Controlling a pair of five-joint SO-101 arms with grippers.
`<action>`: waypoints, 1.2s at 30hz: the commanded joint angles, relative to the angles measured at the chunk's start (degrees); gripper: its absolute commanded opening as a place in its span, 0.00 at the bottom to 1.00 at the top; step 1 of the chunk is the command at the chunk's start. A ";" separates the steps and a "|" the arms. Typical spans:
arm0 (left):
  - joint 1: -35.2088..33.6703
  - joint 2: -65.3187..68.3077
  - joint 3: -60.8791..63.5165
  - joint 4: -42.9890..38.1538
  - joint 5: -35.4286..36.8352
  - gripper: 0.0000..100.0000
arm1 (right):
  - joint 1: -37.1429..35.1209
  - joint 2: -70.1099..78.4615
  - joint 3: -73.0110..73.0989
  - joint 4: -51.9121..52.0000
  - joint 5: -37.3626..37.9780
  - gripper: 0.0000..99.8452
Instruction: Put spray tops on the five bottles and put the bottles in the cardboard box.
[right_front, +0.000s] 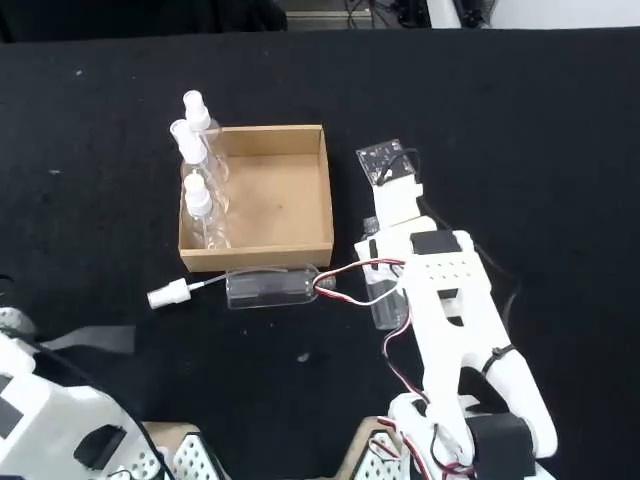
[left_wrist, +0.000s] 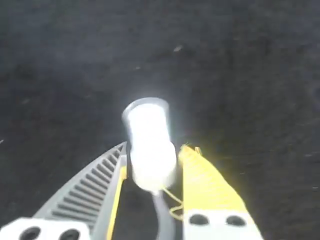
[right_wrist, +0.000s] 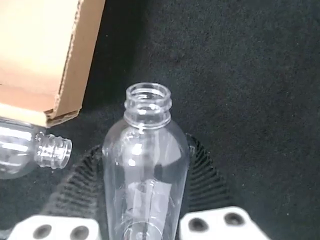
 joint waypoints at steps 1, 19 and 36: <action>-0.40 -0.26 -5.41 8.70 -0.09 0.03 | -0.88 -2.86 -0.13 -1.41 0.09 0.01; 7.34 0.53 -14.55 6.59 -30.59 0.24 | -0.79 -2.86 -0.13 -1.14 0.09 0.01; 10.15 10.29 -14.73 -4.22 -39.03 0.10 | -0.70 -2.86 -0.04 -1.14 0.09 0.01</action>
